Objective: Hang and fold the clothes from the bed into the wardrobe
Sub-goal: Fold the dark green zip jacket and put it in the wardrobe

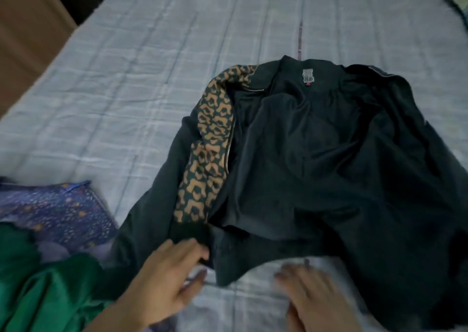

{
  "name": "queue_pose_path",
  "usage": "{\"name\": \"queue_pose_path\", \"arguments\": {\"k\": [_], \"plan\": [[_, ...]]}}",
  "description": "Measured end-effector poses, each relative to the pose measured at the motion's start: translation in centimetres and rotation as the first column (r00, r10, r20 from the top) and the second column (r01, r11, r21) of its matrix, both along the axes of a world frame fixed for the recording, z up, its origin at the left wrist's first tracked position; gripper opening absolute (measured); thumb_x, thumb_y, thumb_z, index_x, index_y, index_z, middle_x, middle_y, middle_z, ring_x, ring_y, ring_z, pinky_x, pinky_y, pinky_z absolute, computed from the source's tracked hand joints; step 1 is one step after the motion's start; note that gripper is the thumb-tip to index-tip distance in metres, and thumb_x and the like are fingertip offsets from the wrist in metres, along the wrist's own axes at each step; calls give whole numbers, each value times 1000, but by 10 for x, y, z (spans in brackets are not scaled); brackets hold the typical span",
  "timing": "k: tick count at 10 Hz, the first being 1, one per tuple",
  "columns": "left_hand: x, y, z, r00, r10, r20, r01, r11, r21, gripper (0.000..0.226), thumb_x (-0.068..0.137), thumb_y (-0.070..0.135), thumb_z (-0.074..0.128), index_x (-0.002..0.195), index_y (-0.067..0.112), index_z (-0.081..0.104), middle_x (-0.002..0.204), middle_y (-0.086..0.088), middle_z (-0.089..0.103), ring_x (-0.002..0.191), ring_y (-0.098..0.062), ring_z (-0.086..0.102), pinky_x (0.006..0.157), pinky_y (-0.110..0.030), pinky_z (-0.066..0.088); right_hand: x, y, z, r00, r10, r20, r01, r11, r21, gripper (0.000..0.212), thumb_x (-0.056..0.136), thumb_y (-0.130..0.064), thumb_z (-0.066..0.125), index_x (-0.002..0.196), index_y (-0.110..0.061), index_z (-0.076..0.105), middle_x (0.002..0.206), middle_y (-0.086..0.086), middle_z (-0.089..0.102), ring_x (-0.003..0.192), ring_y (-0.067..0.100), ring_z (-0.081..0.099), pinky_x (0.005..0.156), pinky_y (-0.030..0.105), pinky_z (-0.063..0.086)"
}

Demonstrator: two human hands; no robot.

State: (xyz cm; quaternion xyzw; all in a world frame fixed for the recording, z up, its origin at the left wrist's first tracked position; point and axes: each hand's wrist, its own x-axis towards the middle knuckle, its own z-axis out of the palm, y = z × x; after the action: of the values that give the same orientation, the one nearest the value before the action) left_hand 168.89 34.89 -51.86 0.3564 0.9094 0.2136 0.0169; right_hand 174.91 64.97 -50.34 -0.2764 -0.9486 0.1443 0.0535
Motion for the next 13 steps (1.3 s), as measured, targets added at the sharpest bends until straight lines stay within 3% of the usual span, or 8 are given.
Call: {"name": "queue_pose_path", "arguments": {"k": [1,2,4,6,8,10,11,13], "plan": [[31,0,-13,996,-21,83,41,968,-250,59,71,63,62,118,29,53,107,11,54,86,-12,57,74,-30,38,33,12,-13,905,350,241,-364,931,12,73,64,-37,63,133,-24,45,136,8,45,103,34,57,75,49,54],[32,30,-13,975,201,98,-170,951,-259,75,67,73,56,129,31,44,112,14,48,95,-11,53,77,-32,39,28,31,-9,936,219,274,-223,975,-17,83,79,-37,64,149,-22,22,143,9,30,118,35,42,87,47,49],[7,56,-18,945,324,-45,-322,902,-288,55,72,46,67,123,27,58,109,4,53,95,-20,52,78,-38,39,4,66,-5,875,247,415,-341,925,169,55,89,-24,56,141,-19,40,129,4,48,108,26,51,77,38,53],[8,29,20,996,-55,-77,0,812,-584,19,71,27,75,85,21,63,79,1,65,78,-22,62,87,-39,29,30,74,9,660,345,667,-552,826,119,27,92,-37,45,107,-22,63,110,0,66,106,22,60,84,31,45],[61,7,40,953,-192,234,300,477,-826,27,94,12,44,108,15,66,104,-7,70,104,-28,58,109,-44,21,122,54,15,516,432,740,-434,876,-209,48,94,-47,38,138,-29,47,140,-3,51,128,13,50,105,26,39],[70,-39,42,970,-227,86,240,840,-487,58,53,34,71,109,28,58,121,3,52,109,-20,47,103,-42,26,114,4,51,670,436,601,-585,808,65,59,49,-42,84,101,-20,66,97,2,63,85,26,65,69,43,53],[61,-48,52,996,70,60,-42,923,-383,69,48,27,62,116,31,58,128,8,52,114,-18,49,98,-40,28,99,-48,52,729,666,157,-670,742,-34,48,50,-37,78,93,-28,58,82,-8,56,71,14,61,54,28,52],[34,-64,63,949,137,283,0,900,-435,46,71,12,51,105,38,67,104,9,64,103,-22,54,82,-37,48,91,-153,1,641,709,296,-687,701,-192,56,52,-55,71,103,-36,57,104,-10,59,90,18,60,68,37,52]]}}
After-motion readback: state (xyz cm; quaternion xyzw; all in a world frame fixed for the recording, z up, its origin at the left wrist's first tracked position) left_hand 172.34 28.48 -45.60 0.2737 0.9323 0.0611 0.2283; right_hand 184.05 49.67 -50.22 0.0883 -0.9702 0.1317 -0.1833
